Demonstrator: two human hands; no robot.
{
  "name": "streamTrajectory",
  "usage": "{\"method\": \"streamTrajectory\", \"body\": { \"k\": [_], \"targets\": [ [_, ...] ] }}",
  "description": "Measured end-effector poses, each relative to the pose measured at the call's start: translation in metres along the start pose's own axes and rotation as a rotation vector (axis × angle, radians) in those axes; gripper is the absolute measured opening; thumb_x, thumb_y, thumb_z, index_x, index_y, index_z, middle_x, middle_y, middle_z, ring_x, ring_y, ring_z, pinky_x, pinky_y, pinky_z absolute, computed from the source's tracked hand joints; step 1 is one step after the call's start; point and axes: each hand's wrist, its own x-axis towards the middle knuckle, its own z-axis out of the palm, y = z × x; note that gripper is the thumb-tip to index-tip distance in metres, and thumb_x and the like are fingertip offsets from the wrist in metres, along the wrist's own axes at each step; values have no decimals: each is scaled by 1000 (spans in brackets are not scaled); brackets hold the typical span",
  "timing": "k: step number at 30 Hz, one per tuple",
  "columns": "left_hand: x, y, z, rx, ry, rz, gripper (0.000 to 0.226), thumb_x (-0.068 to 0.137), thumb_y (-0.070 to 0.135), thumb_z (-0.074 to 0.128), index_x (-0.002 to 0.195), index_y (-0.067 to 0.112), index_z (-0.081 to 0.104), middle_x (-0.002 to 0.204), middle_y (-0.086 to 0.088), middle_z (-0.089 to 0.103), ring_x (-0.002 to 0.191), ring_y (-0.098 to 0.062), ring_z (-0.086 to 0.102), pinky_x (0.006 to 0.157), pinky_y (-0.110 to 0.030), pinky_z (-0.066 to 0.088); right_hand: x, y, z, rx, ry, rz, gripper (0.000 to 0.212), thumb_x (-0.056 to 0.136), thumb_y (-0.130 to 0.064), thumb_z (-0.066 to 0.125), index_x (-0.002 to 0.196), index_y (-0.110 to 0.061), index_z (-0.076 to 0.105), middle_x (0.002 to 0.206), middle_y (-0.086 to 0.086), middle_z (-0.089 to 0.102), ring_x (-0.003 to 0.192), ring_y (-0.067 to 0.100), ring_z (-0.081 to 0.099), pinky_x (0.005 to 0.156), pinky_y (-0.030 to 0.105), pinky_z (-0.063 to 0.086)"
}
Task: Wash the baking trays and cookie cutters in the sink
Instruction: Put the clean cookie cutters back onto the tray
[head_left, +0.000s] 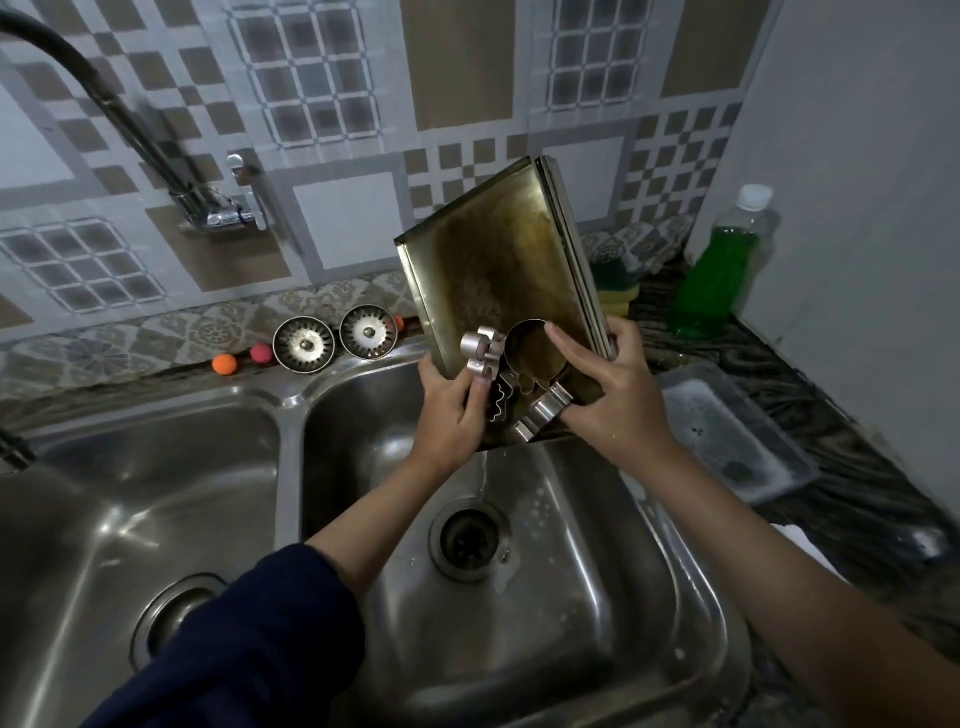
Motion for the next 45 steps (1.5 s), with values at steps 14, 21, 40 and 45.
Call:
{"method": "streamTrajectory", "body": {
  "k": [14, 21, 40, 45],
  "targets": [
    [9, 8, 18, -82, -7, 10, 33, 96, 35, 35, 107, 21, 62, 135, -19, 31, 112, -3, 42, 110, -42, 34, 2, -3, -18, -105, -31, 70, 80, 68, 0, 70, 137, -34, 46, 136, 13, 36, 89, 12, 48, 54, 12, 38],
    [17, 27, 19, -51, 19, 124, 44, 95, 37, 31, 106, 9, 63, 128, -23, 37, 113, 22, 29, 104, -5, 22, 4, -11, -38, -134, 10, 29, 82, 65, 2, 69, 136, -33, 48, 131, 13, 39, 82, 20, 55, 53, 24, 47],
    [-93, 16, -83, -107, 58, -259, 27, 92, 42, 46, 83, 32, 69, 118, -9, 50, 101, 0, 50, 96, -24, 40, -34, -112, -5, 74, -315, 340, 84, 70, -10, 78, 141, -35, 39, 123, -3, 33, 96, 6, 44, 70, 13, 38],
    [-149, -9, -144, -108, 157, -384, 32, 89, 43, 50, 90, 21, 73, 112, -9, 55, 104, -16, 56, 93, -30, 43, -64, -170, 39, 168, -390, 358, 86, 69, -11, 80, 142, -31, 39, 121, -2, 35, 105, 12, 47, 88, 20, 44]
  ]
}}
